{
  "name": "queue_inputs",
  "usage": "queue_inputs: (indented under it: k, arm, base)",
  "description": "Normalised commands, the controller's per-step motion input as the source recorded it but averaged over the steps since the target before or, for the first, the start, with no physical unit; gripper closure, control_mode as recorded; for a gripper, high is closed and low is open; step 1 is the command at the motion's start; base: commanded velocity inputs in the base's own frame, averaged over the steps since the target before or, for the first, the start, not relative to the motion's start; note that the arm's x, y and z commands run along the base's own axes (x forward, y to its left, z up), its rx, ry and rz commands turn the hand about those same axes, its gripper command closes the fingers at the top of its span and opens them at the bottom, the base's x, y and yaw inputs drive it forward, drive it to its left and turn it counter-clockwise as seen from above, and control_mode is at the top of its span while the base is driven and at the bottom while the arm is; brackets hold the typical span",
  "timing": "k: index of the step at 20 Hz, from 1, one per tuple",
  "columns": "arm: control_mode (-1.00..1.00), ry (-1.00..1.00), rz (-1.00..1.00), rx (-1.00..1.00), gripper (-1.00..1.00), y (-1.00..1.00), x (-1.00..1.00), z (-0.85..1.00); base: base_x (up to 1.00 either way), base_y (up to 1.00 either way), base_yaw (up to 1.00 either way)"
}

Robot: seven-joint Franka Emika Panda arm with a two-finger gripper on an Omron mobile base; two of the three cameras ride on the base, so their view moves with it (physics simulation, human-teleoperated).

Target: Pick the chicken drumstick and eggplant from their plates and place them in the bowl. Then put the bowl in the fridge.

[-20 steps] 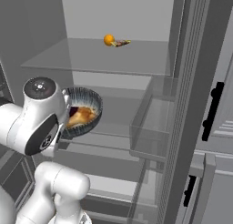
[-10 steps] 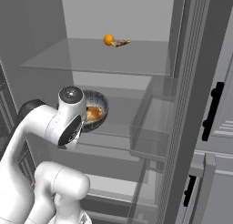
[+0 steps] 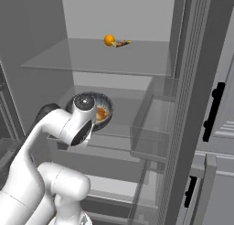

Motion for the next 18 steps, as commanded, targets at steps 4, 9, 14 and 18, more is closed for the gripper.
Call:
queue_inputs:
  k: [4,9,14,18]
  arm:
    - [-1.0,-0.01,0.04,0.0,1.0,-0.13,0.4,-0.23]
    - [-1.0,-0.01,0.02,0.0,1.0,-0.16,0.52,-0.23]
    - [-1.0,0.0,0.02,0.01,1.0,-0.19,0.63,-0.17]
    - [-1.0,0.01,0.0,0.02,1.0,-0.17,0.66,-0.13]
  base:
    - [0.0,0.0,0.0]
    - [0.0,0.0,0.0]
    - [0.0,0.0,0.0]
    - [0.0,0.0,0.0]
